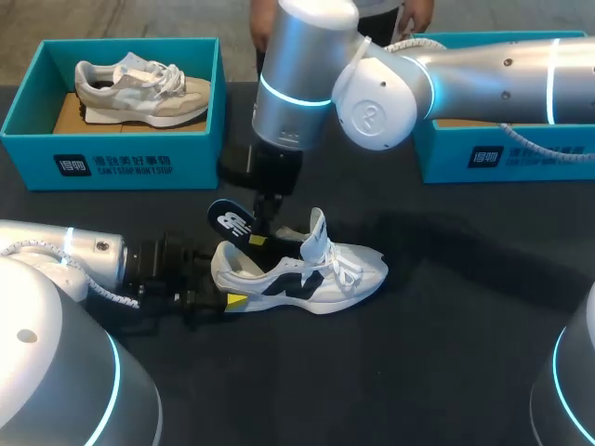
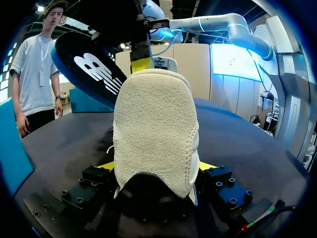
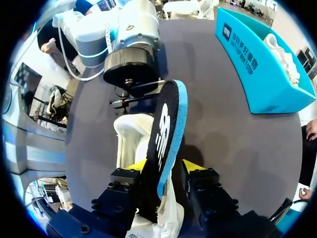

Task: Take the shoe out of the shoebox, open the shoe tongue, remove and reinsert the insole, then place the shoe into the shoebox

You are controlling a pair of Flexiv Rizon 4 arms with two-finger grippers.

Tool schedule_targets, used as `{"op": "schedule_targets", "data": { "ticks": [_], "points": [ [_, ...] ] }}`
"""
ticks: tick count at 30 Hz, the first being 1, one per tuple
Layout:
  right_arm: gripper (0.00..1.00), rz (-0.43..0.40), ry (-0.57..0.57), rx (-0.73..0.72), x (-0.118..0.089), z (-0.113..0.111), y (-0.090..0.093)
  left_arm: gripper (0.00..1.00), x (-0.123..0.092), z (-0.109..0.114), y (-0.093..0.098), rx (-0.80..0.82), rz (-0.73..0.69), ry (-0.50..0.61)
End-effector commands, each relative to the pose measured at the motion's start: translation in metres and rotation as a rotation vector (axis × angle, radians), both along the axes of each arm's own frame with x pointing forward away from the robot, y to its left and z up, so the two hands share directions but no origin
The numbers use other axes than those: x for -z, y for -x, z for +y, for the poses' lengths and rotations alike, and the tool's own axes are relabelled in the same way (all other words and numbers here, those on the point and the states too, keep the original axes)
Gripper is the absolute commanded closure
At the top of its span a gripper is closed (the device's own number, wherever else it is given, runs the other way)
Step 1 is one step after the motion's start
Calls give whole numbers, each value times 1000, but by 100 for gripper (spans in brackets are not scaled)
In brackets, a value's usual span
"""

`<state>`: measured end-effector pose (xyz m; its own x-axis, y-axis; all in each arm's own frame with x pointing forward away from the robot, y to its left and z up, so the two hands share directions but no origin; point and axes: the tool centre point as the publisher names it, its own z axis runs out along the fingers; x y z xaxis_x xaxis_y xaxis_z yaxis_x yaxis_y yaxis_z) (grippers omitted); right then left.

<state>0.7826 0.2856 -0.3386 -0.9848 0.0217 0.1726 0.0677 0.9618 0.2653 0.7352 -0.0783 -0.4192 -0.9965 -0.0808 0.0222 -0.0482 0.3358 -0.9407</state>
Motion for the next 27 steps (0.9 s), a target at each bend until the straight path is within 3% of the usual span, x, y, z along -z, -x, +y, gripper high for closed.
{"op": "schedule_targets", "data": {
  "ticks": [1, 5, 13, 27],
  "points": [
    [79, 8, 3, 2, 4, 1, -2, 100, 2, 1, -1, 1, 1, -1],
    [100, 12, 11, -8, 4, 0, -2, 100, 2, 1, -1, 1, 1, -1],
    [100, 20, 17, -31, -12, 1, -3, 100, 2, 1, -1, 1, 1, -1],
    [100, -48, -4, -63, -62, 7, -8, 100, 2, 1, -1, 1, 1, -1]
  ]
}}
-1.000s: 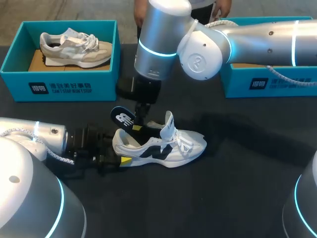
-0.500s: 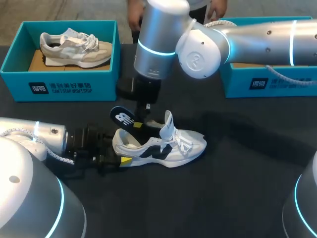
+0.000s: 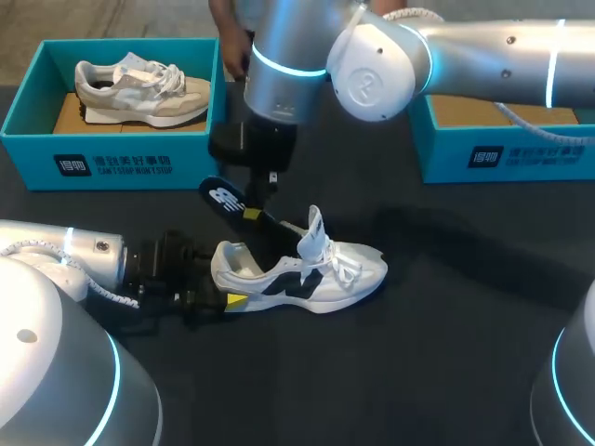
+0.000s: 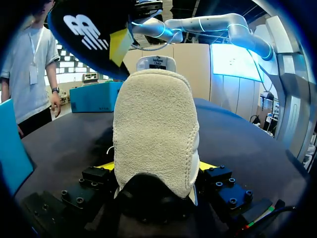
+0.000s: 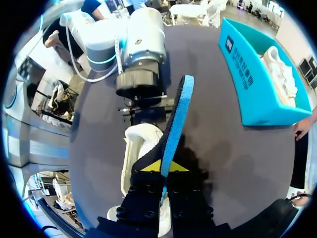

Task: Take the shoe out of the shoebox, open the shoe tongue, remove and reinsert the insole, then place the shoe into the shoebox

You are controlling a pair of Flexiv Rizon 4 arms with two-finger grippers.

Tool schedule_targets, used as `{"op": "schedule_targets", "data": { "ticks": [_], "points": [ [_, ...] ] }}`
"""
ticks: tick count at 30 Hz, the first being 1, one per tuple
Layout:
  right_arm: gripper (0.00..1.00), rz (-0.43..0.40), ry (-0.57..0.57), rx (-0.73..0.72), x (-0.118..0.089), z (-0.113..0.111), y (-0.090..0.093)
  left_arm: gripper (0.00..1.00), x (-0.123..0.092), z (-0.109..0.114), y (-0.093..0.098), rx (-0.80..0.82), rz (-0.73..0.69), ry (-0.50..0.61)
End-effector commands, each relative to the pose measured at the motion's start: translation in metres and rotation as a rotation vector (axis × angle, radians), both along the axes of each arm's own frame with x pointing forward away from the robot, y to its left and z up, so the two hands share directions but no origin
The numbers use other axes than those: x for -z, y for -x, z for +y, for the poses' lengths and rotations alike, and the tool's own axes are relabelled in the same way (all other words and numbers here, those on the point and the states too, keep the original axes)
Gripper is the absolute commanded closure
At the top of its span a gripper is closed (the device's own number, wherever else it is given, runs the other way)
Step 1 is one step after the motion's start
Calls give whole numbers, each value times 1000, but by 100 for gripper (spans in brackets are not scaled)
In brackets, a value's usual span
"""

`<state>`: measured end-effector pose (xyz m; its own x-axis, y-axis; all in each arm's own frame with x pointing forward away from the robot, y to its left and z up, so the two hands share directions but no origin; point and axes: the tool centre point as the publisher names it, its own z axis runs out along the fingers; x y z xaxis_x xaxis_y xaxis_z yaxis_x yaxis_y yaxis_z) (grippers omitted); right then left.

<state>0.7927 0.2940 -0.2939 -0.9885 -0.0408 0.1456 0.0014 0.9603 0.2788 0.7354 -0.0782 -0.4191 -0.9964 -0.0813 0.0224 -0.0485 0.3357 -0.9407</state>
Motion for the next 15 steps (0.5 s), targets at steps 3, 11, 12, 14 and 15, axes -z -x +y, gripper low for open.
{"op": "schedule_targets", "data": {
  "ticks": [3, 11, 12, 14, 15],
  "points": [
    [100, -31, 12, -2, -29, 0, 1, 100, 2, 1, -1, 1, 0, -1],
    [100, -58, 13, 11, -63, 7, -1, 100, 2, 1, -1, 1, 0, -1],
    [100, -63, 13, 13, -67, 9, -1, 100, 2, 1, -1, 1, 0, -1],
    [100, -71, 7, 23, -76, 11, -3, 100, 2, 1, -1, 1, 0, -1],
    [100, -83, 13, 25, -80, 13, -3, 100, 2, 1, -1, 1, 0, -1]
  ]
}}
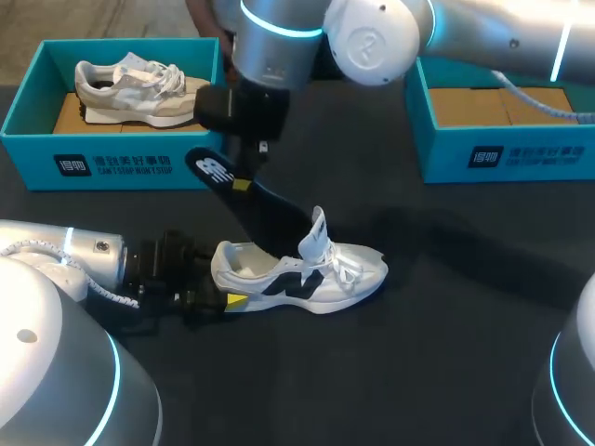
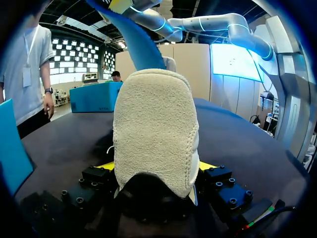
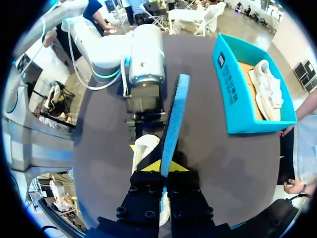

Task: Take the shoe out of the shoebox, open the shoe tongue, remove and reinsert the insole, then place the shoe into the shoebox

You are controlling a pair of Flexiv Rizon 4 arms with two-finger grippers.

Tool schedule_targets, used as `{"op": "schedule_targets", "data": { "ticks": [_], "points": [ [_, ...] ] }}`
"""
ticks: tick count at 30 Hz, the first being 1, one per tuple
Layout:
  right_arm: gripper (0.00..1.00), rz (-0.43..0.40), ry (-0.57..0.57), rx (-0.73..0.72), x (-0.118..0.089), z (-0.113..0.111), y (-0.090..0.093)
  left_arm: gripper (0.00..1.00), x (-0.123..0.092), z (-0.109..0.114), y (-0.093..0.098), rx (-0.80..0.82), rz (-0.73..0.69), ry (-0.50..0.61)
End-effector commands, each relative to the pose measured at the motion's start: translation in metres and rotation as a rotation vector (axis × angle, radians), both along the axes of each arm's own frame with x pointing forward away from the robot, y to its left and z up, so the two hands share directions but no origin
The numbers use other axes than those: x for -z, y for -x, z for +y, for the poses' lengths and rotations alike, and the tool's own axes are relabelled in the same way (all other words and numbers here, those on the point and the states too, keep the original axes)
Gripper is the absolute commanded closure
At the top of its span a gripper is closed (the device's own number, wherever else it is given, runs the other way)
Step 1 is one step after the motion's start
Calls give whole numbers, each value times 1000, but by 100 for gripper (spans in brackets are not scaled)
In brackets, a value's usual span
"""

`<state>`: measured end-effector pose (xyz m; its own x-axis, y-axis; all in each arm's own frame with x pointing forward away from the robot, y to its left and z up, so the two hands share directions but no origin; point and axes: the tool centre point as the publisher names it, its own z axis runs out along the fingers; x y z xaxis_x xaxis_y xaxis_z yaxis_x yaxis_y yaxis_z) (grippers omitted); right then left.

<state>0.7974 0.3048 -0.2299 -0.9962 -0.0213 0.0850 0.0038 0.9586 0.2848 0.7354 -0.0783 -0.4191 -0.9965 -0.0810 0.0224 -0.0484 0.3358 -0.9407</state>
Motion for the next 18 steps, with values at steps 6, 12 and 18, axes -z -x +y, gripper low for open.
{"op": "schedule_targets", "data": {
  "ticks": [6, 12, 18],
  "points": [
    [100, -40, 32, 15, -41, 8, -5, 100, 2, 1, -1, 1, 0, -1],
    [100, -74, 27, -4, -66, 15, -9, 100, 2, 1, -1, 1, 0, -1],
    [100, -139, -9, -20, -82, 17, -9, 100, 2, 1, -1, 1, 0, -1]
  ]
}}
